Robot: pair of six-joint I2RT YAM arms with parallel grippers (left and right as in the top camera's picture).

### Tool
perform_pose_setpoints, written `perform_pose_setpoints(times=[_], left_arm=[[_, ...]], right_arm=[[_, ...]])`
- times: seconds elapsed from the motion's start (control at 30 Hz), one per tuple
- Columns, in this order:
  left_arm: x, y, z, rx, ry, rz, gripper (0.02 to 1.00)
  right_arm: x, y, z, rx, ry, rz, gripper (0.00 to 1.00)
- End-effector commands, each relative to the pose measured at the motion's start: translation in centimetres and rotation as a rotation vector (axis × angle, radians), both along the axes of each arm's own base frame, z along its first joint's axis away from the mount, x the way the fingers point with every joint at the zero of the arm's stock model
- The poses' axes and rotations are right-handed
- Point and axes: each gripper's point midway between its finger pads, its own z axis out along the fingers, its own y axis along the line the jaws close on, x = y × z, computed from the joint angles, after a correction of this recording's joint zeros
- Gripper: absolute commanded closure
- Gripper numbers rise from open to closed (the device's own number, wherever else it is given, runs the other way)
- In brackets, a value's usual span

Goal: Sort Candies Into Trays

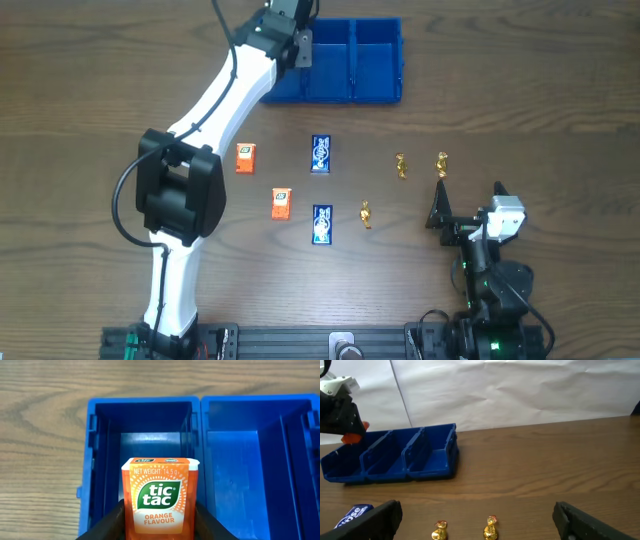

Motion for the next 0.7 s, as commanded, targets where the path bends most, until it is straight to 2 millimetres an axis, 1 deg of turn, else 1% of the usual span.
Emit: perform_pose_setpoints(times=[0.03,0.2,0.27,0.3,0.33,0.4,0.47,0.5,0.57,0.63,0.7], left_arm=[[0.9,0.5,1.1,-0.037,-0.024,0.018,0.601],[1.4,1.1,1.4,-0.039,-0.040,0.032,0.529],[1.5,1.5,1.6,-0.038,-0.043,0.036,0.432],[1.5,1.6,2.0,-0.033,-0.050,0.033,0.327],[1.4,1.6,2.6,-0.035,-0.059,0.032,0.259],[1.2,1.7,3.7,-0.033,-0.072,0.022,0.161],[0.3,1.6,5.9,-0.026,-0.090,0.019,0.097],[-0.5,1.5,7.3,-0.017,-0.098,0.015,0.080],[-1.9,1.5,9.2,-0.002,-0.114,0.001,0.062],[-3.7,1.8,10.6,0.003,-0.122,-0.008,0.049],[-6.0,2.2,11.2,0.000,-0.118,-0.016,0.038]], right_arm=[[0.0,0.0,-0.1,0.006,-0.001,-0.002,0.003],[0.0,0.0,-0.1,0.006,-0.001,-0.002,0.003],[0.0,0.0,-0.1,0.006,-0.001,-0.002,0.003],[0.0,0.0,-0.1,0.006,-0.001,-0.002,0.003],[0.0,0.0,-0.1,0.006,-0.001,-0.002,0.003],[0.0,0.0,-0.1,0.006,-0.001,-0.002,0.003],[0.0,0.0,-0.1,0.006,-0.001,-0.002,0.003],[0.0,0.0,-0.1,0.006,-0.001,-0.002,0.003],[0.0,0.0,-0.1,0.006,-0.001,-0.002,0.003],[0.0,0.0,-0.1,0.006,-0.001,-0.002,0.003],[0.0,0.0,-0.1,0.006,-0.001,-0.002,0.003]])
